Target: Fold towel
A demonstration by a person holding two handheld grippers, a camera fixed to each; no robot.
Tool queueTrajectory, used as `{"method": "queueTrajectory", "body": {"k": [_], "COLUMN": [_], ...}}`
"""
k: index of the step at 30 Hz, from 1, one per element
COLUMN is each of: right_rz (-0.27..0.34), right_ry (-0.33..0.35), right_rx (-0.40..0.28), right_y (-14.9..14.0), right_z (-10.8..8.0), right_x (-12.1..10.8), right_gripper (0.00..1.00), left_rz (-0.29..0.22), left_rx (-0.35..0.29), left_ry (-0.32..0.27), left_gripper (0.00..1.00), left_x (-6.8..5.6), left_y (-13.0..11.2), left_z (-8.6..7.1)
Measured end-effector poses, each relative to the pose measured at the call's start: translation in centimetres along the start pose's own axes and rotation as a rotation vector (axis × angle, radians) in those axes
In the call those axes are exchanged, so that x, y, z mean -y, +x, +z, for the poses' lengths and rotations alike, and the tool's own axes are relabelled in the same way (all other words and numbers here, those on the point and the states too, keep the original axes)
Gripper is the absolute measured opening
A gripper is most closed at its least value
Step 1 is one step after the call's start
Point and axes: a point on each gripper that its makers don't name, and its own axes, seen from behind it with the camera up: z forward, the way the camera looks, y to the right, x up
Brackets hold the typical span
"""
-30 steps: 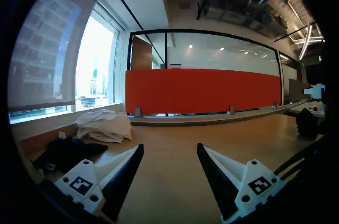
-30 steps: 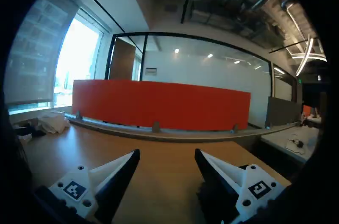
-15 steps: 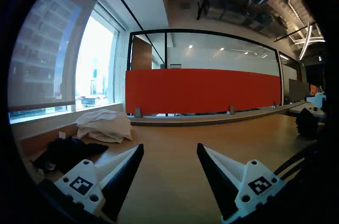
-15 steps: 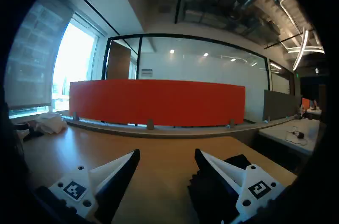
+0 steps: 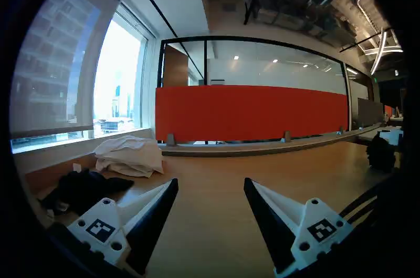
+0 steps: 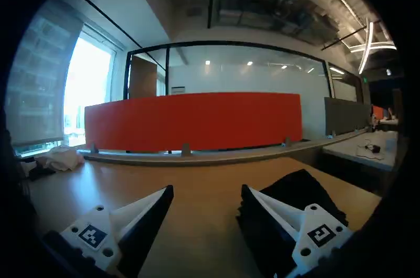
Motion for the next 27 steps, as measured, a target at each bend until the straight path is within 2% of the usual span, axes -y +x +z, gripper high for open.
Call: {"method": "queueTrajectory", "body": {"k": [15, 27], "right_rz": [0.0, -0.042], "right_ry": [0.012, 0.019], "right_rx": [-0.006, -0.012], "right_y": [-1.1, -1.7], "right_z": [-0.3, -0.7], "right_x": [0.5, 1.3], "right_gripper": [1.0, 1.0], "left_rz": [0.0, 0.0], "left_rx": [0.0, 0.0], "left_ry": [0.0, 0.0], "left_gripper": [0.93, 0.93], "left_x": [0.0, 0.1], "left_y": [-0.1, -0.1], "left_z": [0.0, 0.0]}}
